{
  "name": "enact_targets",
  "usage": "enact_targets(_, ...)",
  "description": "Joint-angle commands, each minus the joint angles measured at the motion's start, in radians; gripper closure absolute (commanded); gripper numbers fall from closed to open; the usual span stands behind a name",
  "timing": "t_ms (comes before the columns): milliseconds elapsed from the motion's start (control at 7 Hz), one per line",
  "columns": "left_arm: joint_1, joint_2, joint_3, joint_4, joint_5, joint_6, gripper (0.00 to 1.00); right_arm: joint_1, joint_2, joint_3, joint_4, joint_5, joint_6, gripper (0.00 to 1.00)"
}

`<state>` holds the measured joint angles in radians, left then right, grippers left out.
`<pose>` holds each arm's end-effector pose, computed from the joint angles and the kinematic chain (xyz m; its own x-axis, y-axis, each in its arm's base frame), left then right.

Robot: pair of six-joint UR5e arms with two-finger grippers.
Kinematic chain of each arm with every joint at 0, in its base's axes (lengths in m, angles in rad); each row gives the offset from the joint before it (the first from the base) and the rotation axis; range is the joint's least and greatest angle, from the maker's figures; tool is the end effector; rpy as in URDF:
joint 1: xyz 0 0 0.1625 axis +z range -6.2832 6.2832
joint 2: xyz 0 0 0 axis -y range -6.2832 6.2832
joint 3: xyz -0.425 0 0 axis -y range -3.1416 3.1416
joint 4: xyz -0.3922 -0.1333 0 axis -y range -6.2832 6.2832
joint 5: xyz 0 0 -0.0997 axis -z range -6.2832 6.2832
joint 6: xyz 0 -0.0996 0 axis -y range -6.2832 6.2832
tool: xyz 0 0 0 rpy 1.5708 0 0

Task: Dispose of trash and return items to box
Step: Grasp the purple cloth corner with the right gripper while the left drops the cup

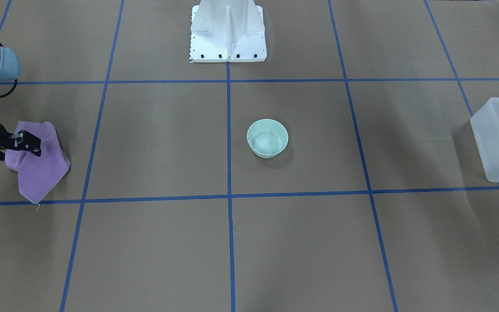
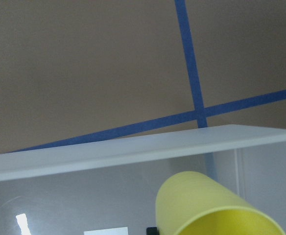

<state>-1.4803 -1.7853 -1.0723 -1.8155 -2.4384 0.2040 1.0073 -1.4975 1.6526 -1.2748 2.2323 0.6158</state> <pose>-0.0061 -0.5669 0.7559 0.6150 0.2296 -0.7543 -0.2194 0.9687 0.1159 -0.2289 -0.4972 0.5530 0.7054 -0.0894 0.7031 0.0897 0.9953 0.0365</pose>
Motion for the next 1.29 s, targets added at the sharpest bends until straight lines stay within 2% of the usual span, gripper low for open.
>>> enact_targets(0,0.003,-0.009,-0.012,0.008,-0.005,-0.002,0.02,-0.028,0.003,-0.001,0.000,0.000,0.048,0.00)
enact_targets(143,0.003,-0.028,-0.026,0.027,-0.007,-0.002,0.02,-0.033,-0.003,-0.002,0.000,0.001,0.048,0.00)
enact_targets(286,0.003,-0.043,-0.038,0.059,-0.031,-0.002,0.02,-0.036,-0.004,-0.008,0.000,0.000,0.048,0.19)
enact_targets(429,0.003,-0.045,-0.090,0.132,-0.043,-0.003,0.02,-0.036,-0.001,-0.002,0.000,0.001,0.062,0.99)
enact_targets(714,0.003,-0.055,-0.277,0.375,-0.045,-0.018,0.02,-0.035,-0.006,0.001,0.000,0.006,0.061,1.00)
enact_targets(857,0.005,-0.074,-0.341,0.416,-0.050,-0.141,0.02,-0.030,-0.012,0.019,0.000,0.010,0.062,1.00)
enact_targets(1000,0.040,-0.075,-0.392,0.397,-0.057,-0.287,0.02,0.012,-0.013,0.039,-0.005,0.023,0.059,1.00)
enact_targets(1143,0.133,-0.075,-0.481,0.380,-0.091,-0.522,0.02,0.071,-0.027,0.071,-0.015,0.055,0.056,1.00)
